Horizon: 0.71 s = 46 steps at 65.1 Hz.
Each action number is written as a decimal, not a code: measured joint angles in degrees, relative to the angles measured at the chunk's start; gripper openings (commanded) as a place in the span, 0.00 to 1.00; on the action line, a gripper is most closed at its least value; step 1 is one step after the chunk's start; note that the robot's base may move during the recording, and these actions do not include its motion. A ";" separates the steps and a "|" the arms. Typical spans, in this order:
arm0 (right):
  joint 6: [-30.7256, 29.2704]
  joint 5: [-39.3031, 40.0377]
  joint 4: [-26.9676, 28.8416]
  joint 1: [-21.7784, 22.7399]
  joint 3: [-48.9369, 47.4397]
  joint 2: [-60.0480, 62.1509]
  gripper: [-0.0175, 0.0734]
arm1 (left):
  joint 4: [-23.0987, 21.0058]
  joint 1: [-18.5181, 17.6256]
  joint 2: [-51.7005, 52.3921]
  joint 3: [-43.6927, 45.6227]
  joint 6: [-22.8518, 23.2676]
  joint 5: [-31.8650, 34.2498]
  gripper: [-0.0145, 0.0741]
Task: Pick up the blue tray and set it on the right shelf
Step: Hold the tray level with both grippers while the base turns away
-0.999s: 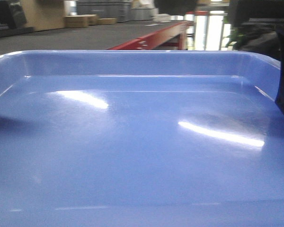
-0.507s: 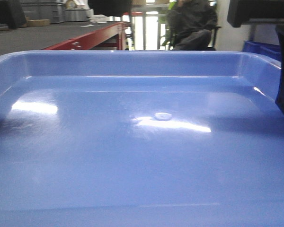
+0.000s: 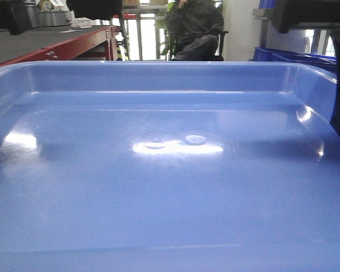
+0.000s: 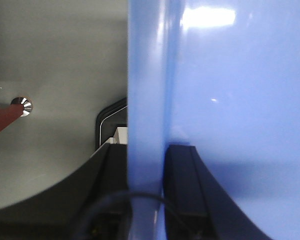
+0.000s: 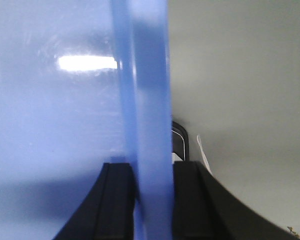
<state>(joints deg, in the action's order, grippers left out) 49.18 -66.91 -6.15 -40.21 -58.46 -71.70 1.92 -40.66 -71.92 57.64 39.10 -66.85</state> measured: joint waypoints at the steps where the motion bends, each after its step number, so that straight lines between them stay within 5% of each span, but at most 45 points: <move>1: 0.00 0.00 0.00 0.00 0.00 0.00 0.48 | 0.00 0.00 0.00 0.00 0.00 0.00 0.21; 46: 0.00 -0.17 0.00 0.00 0.00 0.00 0.48 | -0.22 0.00 0.00 0.00 0.00 -0.33 0.21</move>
<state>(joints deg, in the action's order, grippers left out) 49.18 -67.09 -6.15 -40.21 -58.46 -71.70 1.70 -40.66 -71.92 57.64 39.10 -67.18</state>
